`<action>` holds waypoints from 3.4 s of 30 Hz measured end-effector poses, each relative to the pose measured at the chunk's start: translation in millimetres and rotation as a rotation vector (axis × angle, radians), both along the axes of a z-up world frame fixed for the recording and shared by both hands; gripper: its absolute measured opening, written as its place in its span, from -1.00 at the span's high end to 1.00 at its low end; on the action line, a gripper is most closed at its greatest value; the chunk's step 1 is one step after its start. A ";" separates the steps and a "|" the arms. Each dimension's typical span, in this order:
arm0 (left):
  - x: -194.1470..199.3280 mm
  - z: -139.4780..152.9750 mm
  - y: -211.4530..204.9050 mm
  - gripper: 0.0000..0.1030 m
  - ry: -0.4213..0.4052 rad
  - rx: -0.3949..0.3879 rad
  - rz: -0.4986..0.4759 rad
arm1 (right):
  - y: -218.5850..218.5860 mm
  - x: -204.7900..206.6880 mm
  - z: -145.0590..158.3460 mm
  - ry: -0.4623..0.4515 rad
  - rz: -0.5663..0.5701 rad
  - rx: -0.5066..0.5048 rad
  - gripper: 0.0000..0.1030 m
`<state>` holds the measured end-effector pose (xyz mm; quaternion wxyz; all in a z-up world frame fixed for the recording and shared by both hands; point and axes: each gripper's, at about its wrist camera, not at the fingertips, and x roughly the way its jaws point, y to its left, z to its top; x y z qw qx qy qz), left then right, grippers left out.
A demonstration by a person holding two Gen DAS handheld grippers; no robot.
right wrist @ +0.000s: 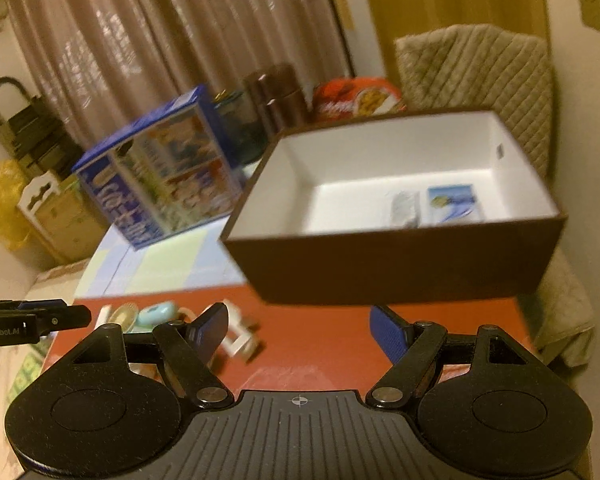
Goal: Organize rigid objects
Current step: 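Move both tools back over the items on the mat, then grasp the lip balm with the left tool while the right tool grasps the white hair clip, then lift the lip balm and hair clip and carry them over the storage box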
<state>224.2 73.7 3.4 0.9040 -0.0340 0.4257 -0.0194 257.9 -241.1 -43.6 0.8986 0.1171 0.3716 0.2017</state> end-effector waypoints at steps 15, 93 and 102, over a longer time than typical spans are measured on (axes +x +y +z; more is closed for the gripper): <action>-48.0 -39.8 85.5 -0.07 0.089 0.004 0.252 | 49.7 9.7 -43.1 0.045 0.146 -0.046 -0.45; -10.6 -105.3 144.6 0.63 0.101 0.066 0.201 | 66.8 28.3 -94.8 0.027 0.046 -0.254 0.22; -13.8 -64.3 114.2 0.63 0.023 0.044 0.145 | 49.5 12.1 -66.8 -0.024 0.029 -0.207 0.22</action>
